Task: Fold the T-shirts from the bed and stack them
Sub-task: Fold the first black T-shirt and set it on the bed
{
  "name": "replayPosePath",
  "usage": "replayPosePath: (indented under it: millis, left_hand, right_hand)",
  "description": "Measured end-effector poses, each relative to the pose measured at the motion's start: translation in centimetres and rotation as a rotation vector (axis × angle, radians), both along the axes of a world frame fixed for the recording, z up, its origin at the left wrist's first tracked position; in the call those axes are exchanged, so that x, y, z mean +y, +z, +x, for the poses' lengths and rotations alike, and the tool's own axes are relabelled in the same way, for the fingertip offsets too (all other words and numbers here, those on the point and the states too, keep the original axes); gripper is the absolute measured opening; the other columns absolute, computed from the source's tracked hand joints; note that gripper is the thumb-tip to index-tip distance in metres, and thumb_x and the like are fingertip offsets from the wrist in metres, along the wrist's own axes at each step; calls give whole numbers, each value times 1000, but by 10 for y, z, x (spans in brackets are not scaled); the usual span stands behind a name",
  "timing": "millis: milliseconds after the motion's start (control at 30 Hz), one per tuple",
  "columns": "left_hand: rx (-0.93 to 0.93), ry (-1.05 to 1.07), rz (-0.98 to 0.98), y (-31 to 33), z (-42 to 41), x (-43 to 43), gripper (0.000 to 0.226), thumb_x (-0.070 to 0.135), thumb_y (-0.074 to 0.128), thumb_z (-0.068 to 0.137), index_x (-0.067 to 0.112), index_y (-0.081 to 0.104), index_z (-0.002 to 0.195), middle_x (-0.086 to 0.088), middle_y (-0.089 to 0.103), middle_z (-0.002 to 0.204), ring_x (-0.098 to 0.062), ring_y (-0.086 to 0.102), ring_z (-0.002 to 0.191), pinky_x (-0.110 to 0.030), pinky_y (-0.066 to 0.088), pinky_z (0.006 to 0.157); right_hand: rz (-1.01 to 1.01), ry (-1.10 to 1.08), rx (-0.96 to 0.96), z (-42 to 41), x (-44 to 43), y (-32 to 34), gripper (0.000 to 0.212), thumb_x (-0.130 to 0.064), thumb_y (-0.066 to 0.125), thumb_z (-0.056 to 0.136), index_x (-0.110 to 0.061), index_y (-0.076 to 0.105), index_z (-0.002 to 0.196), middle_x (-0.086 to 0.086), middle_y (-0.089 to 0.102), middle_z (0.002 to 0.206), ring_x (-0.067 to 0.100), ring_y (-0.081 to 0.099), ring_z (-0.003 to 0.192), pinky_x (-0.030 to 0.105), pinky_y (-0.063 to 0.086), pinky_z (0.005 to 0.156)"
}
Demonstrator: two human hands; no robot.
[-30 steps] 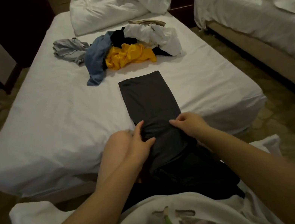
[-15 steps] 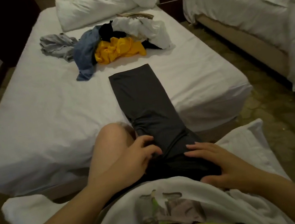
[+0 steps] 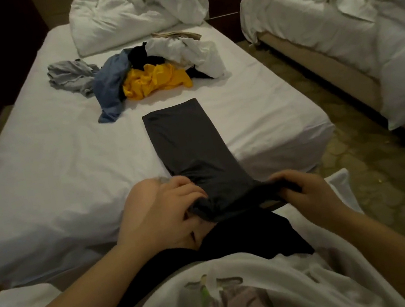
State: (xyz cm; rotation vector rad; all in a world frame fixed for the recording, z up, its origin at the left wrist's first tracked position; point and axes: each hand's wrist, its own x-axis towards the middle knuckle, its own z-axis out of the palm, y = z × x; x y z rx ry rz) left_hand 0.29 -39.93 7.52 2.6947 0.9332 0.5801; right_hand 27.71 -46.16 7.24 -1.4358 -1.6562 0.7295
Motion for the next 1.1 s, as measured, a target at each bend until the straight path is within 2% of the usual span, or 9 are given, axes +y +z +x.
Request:
replayPosePath:
  millis: [67,200,300,400,567,767,867,1000,1100]
  left_hand:
    - [-94,38,-37,8,0,8,24,20,63,64,13,70,85,6,69,91,-12,56,94,-1,31,89]
    - [-61,209,-183,4,-9,27,24,64,43,78,43,55,77,14,54,67,-9,55,63,-30,45,61]
    - [-150,324,-508,5,-13,42,42,91,33,61,62,58,77,22,66,74,-9,64,80,-38,51,79]
    - [-438,317,-934,18,-2,58,36,67,65,61,43,69,88,13,71,91,-17,64,99,-39,48,95]
    - [-858,286,-1236,43,13,105,26,13,65,70,13,62,96,3,74,85,-11,69,84,-20,55,73]
    - [-1111,348,-1560,39,1,211,32,22,52,78,10,65,104,-7,72,98,-21,70,85,-30,57,62]
    - [-1213,493,-1642,11,-7,283,29,26,61,67,12,75,88,-7,73,88,-21,71,75,-29,57,58]
    - [-1259,808,-1726,-54,-16,349,27,25,54,80,9,75,86,-9,73,87,-25,71,72,-33,57,61]
    - [-1273,863,-1864,-100,-22,372,39,27,45,88,2,75,86,-16,72,95,-28,71,80,-38,58,66]
  right_hand:
    - [-5,19,25,-1,14,8,28,-18,54,77,-42,59,89,-31,65,82,-4,63,79,12,50,70]
    - [-55,73,-7,0,33,11,28,-18,56,79,-45,60,88,-27,66,80,0,63,76,15,50,68]
    - [-37,0,25,10,56,23,47,1,59,85,-46,65,84,-25,66,79,-2,63,78,10,49,70]
    - [-33,6,18,8,87,42,33,3,52,88,-28,57,94,-14,61,86,5,60,84,11,51,68]
    - [84,-104,43,-9,162,60,20,-8,55,91,-20,53,107,-12,59,89,3,59,86,10,50,67]
    - [76,-242,179,-37,303,47,21,-20,62,88,-28,53,105,-13,59,88,5,59,86,21,50,78]
    - [20,-257,211,-58,388,20,19,-21,63,87,-28,54,102,-7,60,91,11,58,87,22,46,78]
    - [-261,-211,132,-80,478,-58,18,-23,65,86,-26,55,101,-3,58,96,17,57,95,23,40,77]
    - [-421,-177,16,-87,502,-116,20,-25,65,86,-25,57,104,-4,60,99,19,59,99,24,42,78]
